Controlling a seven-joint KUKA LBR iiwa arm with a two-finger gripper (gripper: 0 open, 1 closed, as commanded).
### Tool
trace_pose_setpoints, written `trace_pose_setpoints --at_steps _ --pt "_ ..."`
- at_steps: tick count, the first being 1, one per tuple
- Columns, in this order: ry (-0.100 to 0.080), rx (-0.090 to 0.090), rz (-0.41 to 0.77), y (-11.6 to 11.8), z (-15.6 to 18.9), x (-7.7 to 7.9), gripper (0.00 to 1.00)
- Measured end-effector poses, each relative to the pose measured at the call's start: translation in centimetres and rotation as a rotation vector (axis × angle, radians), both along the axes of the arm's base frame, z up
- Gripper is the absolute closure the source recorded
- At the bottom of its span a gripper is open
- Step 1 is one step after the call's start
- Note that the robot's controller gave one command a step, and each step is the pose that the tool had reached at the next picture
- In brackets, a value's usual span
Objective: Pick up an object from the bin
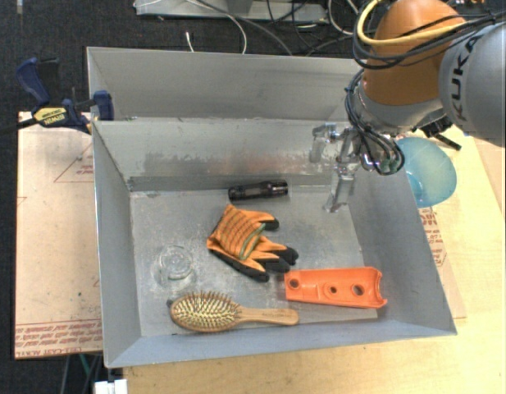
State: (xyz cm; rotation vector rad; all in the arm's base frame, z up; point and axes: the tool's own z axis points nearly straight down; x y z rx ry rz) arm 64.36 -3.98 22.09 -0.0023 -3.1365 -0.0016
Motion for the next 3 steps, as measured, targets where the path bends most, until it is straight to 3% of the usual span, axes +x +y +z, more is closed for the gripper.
trace_pose_setpoints --at_steps 1,2,3 --pt "-0.008 -0.001 0.001 0.0 0.6 0.1 0.0" --pt "-0.01 0.001 0.149 9.0 -13.6 -1.5 0.0" --pt "-0.028 -0.004 0.269 9.8 -6.6 -0.2 0.0"
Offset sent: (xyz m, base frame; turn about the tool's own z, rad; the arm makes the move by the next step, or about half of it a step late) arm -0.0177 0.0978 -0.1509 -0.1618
